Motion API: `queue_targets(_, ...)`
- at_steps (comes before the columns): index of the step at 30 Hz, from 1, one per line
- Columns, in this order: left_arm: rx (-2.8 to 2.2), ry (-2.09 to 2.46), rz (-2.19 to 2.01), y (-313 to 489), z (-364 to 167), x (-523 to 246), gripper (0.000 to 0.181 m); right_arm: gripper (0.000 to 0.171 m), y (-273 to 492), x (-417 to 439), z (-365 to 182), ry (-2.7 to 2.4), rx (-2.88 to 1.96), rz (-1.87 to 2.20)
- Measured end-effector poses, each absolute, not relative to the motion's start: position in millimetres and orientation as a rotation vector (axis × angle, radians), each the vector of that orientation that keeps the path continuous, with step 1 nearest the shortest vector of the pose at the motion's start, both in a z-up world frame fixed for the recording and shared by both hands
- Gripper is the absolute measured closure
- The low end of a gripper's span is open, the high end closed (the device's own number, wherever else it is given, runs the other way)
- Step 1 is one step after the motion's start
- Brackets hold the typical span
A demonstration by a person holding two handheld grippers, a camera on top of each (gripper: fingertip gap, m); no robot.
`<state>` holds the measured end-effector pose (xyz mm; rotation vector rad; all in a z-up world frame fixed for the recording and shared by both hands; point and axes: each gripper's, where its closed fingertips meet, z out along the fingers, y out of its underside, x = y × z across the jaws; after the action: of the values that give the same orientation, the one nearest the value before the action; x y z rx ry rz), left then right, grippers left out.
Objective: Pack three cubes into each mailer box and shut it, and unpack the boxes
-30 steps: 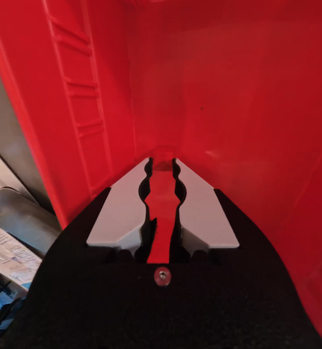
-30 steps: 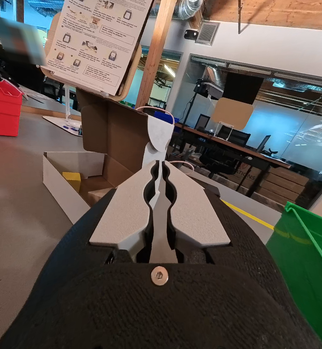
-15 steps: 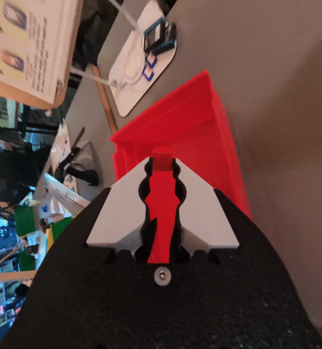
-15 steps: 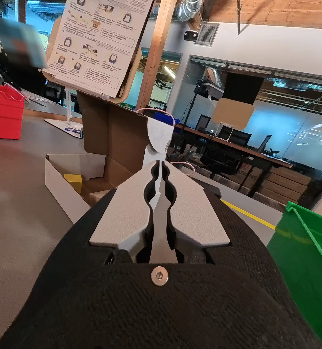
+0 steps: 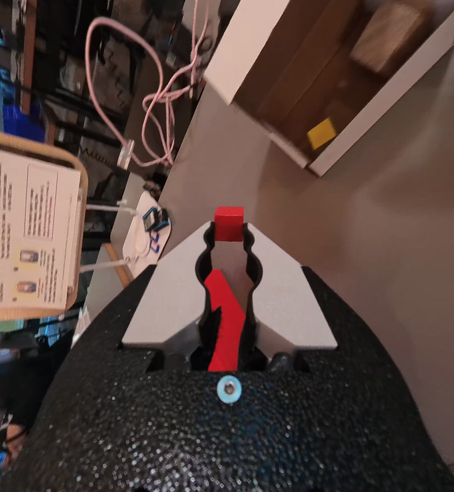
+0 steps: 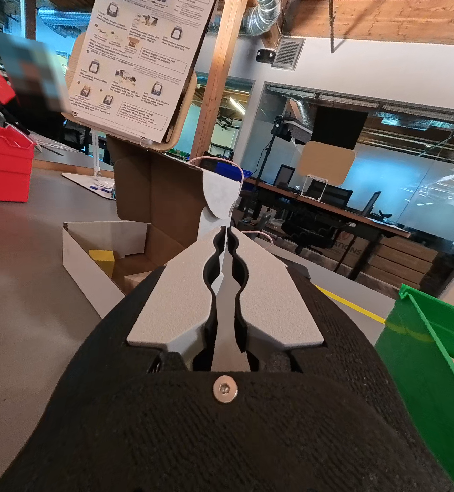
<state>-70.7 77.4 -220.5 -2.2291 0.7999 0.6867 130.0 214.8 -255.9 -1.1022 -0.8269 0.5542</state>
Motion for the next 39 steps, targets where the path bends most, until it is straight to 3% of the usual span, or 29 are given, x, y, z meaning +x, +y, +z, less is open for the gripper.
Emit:
queue_targets(12,-2.053,1.008,0.483,130.5,-255.3,33.0,0.162,0.171,213.6,129.7,-253.5,-0.829,-1.087,0.549)
queue_targets(28,-2.079,0.914,0.549,189.0,-306.5,27.8,0.162,0.171,208.8,127.0,-250.7,-0.840,-1.064,0.554)
queue_targets(30,-2.103,0.894,0.533,190.2,-312.4,27.1,0.130,0.171,208.8,128.4,-249.2,-0.834,-1.060,0.553)
queue_targets(32,-2.115,0.891,0.462,186.7,-316.9,32.6,0.112,0.171,209.0,130.1,-247.7,-0.825,-1.057,0.554)
queue_targets(39,-2.057,0.866,0.309,141.6,-295.4,35.8,0.111,0.164,209.5,136.0,-239.9,-0.806,-1.032,0.528)
